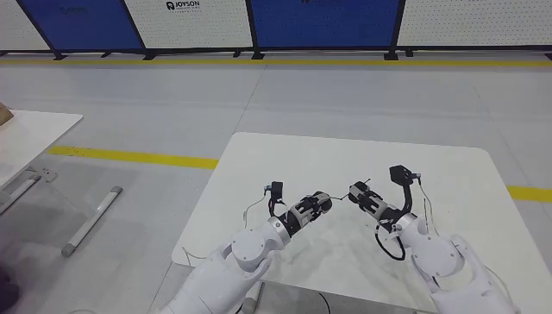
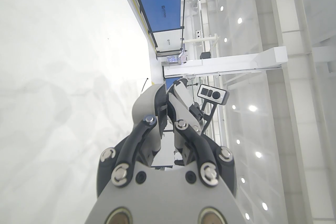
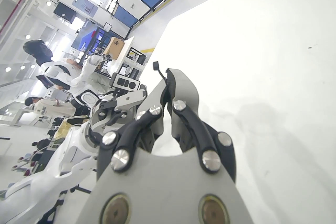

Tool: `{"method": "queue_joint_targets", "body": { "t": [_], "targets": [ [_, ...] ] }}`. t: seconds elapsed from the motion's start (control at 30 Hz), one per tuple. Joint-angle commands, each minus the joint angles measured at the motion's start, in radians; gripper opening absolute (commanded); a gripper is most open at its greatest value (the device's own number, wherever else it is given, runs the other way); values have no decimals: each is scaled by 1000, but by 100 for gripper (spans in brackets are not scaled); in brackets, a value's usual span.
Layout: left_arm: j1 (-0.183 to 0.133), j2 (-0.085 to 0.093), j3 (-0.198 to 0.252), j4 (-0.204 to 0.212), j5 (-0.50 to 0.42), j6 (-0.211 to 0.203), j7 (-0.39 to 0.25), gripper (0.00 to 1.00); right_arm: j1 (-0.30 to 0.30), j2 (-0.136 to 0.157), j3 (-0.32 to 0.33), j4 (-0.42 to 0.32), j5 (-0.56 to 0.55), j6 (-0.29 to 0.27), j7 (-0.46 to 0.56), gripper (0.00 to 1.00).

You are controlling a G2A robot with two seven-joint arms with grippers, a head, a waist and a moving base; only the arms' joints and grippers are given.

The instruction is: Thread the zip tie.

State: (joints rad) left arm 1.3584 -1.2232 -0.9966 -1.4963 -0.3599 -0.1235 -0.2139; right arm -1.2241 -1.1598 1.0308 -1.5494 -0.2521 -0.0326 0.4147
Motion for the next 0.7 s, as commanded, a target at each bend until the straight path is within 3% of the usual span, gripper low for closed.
{"method": "queue_joint_targets", "body": {
  "t": [0.0,0.67],
  "targets": [
    [0,0,0,0,0,0,0,0,-2,-1,2,-2,-3,-1,2,0],
    [0,0,0,0,0,0,0,0,-15,-10,16,-11,-26,4,4,0]
  ]
}}
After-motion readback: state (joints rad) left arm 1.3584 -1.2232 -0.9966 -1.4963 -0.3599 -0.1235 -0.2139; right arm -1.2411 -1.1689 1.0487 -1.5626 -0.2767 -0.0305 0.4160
